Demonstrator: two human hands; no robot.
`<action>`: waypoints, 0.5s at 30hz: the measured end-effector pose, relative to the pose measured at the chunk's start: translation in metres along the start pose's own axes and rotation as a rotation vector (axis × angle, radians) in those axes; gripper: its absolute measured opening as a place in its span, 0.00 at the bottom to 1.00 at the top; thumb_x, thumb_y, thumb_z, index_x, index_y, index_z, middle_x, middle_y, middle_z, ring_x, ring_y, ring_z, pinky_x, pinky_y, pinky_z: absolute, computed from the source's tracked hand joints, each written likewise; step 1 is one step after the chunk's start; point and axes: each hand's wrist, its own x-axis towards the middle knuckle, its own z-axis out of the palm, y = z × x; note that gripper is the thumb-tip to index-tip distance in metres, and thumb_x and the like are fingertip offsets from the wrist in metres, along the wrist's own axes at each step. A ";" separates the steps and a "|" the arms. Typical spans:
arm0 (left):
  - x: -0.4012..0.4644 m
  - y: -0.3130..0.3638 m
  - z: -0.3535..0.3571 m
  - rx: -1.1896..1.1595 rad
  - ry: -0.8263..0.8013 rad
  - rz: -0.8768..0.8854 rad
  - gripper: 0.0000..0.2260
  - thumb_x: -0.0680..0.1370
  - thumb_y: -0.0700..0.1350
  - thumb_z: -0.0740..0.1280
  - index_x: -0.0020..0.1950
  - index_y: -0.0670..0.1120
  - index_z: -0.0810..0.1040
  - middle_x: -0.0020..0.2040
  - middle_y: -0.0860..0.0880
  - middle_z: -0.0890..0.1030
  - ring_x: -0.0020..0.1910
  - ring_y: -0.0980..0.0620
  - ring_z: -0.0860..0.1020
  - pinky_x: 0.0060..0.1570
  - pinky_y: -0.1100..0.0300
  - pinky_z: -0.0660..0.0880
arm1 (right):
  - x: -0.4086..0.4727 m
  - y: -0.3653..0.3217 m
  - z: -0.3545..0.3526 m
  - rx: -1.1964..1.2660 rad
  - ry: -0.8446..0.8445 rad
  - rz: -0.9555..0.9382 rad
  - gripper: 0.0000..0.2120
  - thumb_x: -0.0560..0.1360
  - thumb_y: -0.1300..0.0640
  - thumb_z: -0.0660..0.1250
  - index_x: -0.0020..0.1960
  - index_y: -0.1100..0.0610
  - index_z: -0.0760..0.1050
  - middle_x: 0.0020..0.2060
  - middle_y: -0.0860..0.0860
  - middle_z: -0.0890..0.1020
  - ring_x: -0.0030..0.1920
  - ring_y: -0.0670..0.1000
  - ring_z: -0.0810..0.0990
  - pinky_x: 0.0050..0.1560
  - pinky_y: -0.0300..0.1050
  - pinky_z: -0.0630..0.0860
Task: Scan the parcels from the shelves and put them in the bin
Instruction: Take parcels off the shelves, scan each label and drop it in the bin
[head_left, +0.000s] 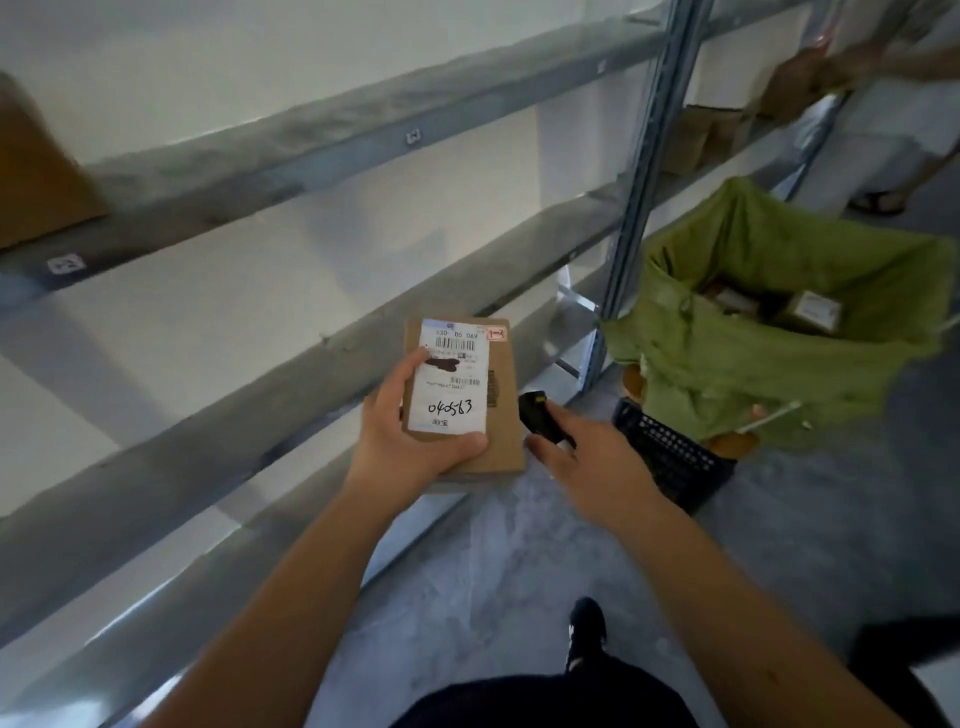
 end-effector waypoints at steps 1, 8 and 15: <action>0.004 -0.003 0.013 0.015 -0.025 -0.009 0.48 0.56 0.57 0.88 0.71 0.70 0.70 0.67 0.57 0.77 0.65 0.55 0.79 0.61 0.48 0.82 | 0.000 0.011 -0.005 -0.013 0.005 0.030 0.27 0.80 0.34 0.62 0.77 0.40 0.68 0.41 0.51 0.77 0.38 0.48 0.77 0.31 0.39 0.63; 0.047 0.013 0.110 -0.007 -0.186 -0.048 0.46 0.56 0.56 0.87 0.69 0.72 0.70 0.67 0.60 0.76 0.64 0.57 0.78 0.60 0.49 0.82 | 0.015 0.083 -0.059 -0.025 0.024 0.193 0.31 0.81 0.36 0.62 0.81 0.44 0.62 0.52 0.55 0.81 0.48 0.54 0.82 0.43 0.49 0.77; 0.112 0.042 0.227 -0.052 -0.296 -0.036 0.45 0.58 0.52 0.87 0.70 0.70 0.70 0.65 0.64 0.76 0.61 0.64 0.78 0.60 0.50 0.82 | 0.055 0.154 -0.140 0.018 0.093 0.285 0.28 0.82 0.39 0.63 0.79 0.46 0.68 0.58 0.51 0.84 0.51 0.52 0.81 0.43 0.46 0.73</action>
